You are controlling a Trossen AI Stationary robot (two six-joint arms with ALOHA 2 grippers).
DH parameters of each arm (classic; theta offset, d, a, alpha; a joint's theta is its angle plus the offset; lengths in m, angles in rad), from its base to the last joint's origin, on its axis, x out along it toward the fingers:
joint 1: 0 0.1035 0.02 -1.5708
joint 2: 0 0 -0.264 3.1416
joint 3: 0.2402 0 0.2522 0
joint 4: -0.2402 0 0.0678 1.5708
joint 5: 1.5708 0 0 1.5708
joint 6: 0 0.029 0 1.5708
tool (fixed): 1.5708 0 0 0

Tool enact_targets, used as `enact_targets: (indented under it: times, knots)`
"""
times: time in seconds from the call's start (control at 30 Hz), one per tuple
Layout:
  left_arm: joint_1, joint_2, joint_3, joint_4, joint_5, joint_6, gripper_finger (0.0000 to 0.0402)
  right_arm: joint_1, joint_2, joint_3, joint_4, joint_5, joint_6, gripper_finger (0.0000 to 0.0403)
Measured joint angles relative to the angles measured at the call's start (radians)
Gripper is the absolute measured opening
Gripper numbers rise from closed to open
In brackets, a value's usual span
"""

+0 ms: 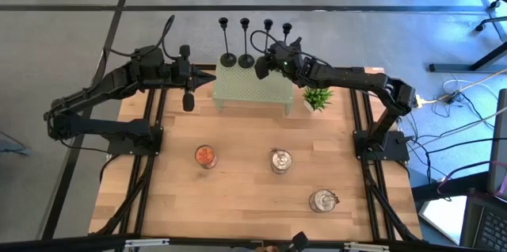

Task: Pick & Place candle stick holders
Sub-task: Put the top left candle on the shelf

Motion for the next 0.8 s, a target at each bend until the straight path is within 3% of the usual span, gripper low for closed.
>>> enact_targets:
  times: [0.17,0.8]
  knots:
    - [0.000,0.000,0.000,0.000,0.000,0.000,0.0006,-0.004,0.000,0.000,0.003,0.000,0.006,0.0093]
    - [0.000,0.000,0.000,0.000,0.000,0.000,0.0006,0.060,-0.003,0.000,-0.003,-0.007,0.007,0.0094]
